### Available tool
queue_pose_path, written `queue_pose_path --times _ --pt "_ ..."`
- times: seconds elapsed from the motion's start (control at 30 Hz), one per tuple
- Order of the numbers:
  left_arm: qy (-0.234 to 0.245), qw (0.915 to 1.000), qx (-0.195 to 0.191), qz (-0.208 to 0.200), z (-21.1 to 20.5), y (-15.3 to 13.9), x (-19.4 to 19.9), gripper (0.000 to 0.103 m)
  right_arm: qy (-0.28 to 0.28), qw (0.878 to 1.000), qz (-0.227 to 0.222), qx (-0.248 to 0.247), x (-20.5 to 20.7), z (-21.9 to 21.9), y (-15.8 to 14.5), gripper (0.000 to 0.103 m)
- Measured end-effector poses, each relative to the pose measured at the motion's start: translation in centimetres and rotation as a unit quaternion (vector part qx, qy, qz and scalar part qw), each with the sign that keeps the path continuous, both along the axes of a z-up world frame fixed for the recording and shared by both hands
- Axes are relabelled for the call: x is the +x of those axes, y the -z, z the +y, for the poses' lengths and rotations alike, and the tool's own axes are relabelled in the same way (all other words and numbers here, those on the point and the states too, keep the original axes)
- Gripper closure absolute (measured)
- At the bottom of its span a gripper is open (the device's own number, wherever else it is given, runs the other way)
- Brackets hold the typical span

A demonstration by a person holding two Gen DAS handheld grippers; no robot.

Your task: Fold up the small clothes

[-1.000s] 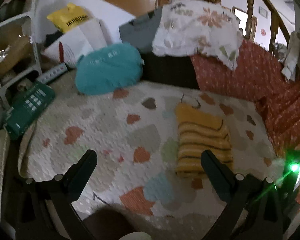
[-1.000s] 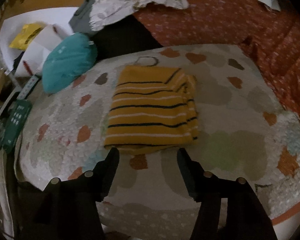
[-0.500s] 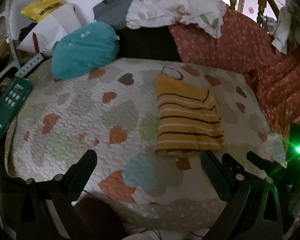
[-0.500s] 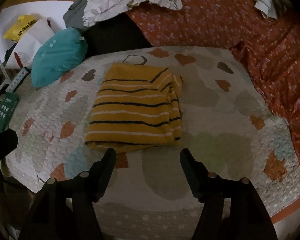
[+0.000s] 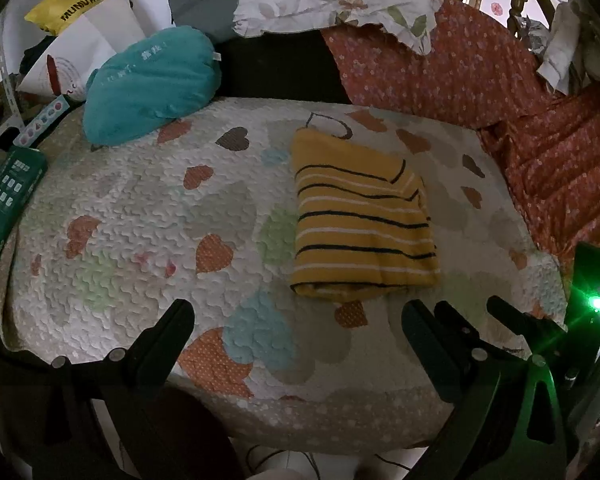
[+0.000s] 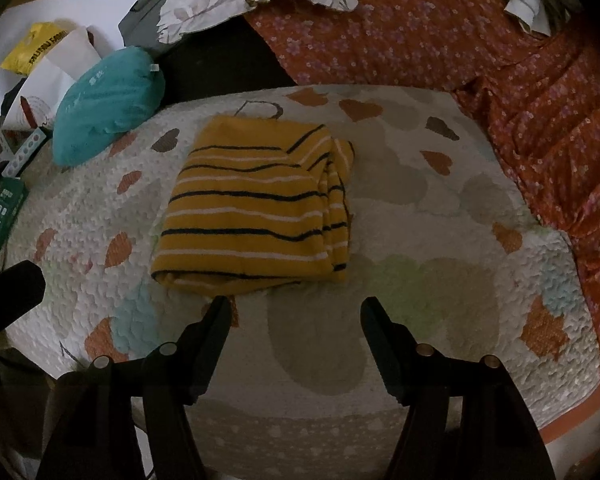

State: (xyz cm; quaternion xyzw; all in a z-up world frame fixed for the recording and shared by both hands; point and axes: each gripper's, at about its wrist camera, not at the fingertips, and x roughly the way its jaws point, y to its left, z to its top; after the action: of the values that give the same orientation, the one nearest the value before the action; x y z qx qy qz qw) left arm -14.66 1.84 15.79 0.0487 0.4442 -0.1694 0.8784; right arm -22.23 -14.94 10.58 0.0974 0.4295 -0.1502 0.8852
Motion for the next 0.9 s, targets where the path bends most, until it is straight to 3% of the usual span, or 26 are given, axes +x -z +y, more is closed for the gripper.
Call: queue_pose_path --times 0.9 --pt "-0.003 0.9997 0.01 0.02 -0.3 1.7 0.6 0.0 -0.006 1.0 0.022 -0.004 0.0 0.2 1.9 0.031"
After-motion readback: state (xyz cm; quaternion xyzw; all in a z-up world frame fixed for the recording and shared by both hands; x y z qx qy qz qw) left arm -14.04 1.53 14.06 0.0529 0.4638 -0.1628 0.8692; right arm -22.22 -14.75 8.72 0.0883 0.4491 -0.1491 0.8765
